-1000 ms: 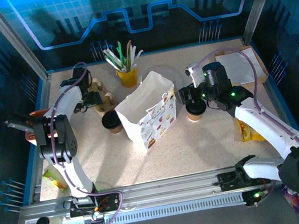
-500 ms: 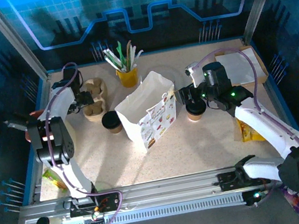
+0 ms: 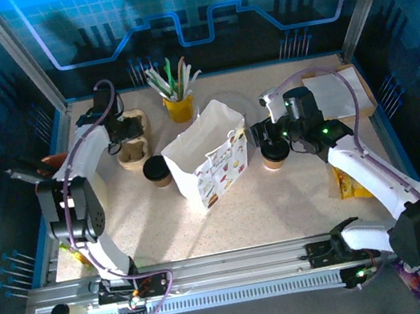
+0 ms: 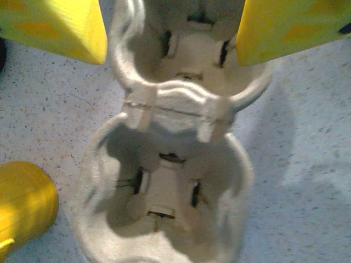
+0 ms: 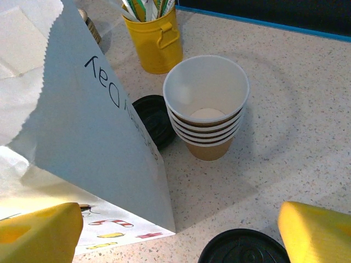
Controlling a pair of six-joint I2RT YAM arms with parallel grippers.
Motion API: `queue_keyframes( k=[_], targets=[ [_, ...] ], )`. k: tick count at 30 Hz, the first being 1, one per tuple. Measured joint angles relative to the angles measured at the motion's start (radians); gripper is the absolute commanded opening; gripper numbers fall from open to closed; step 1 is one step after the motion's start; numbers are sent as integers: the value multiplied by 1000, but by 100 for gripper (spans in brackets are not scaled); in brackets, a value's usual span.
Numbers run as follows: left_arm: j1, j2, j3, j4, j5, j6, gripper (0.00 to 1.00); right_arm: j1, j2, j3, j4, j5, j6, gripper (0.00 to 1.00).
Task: Pack the takeout coffee
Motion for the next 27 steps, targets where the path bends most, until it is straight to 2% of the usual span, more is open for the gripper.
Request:
queue_keyframes(
  k=[11, 27],
  targets=[
    [-13, 164, 147, -69, -17, 47, 50, 0, -6, 0, 0, 0, 0, 93],
    [-13, 180, 164, -95, -62, 67, 49, 0, -6, 0, -1, 0, 0, 93]
  ],
)
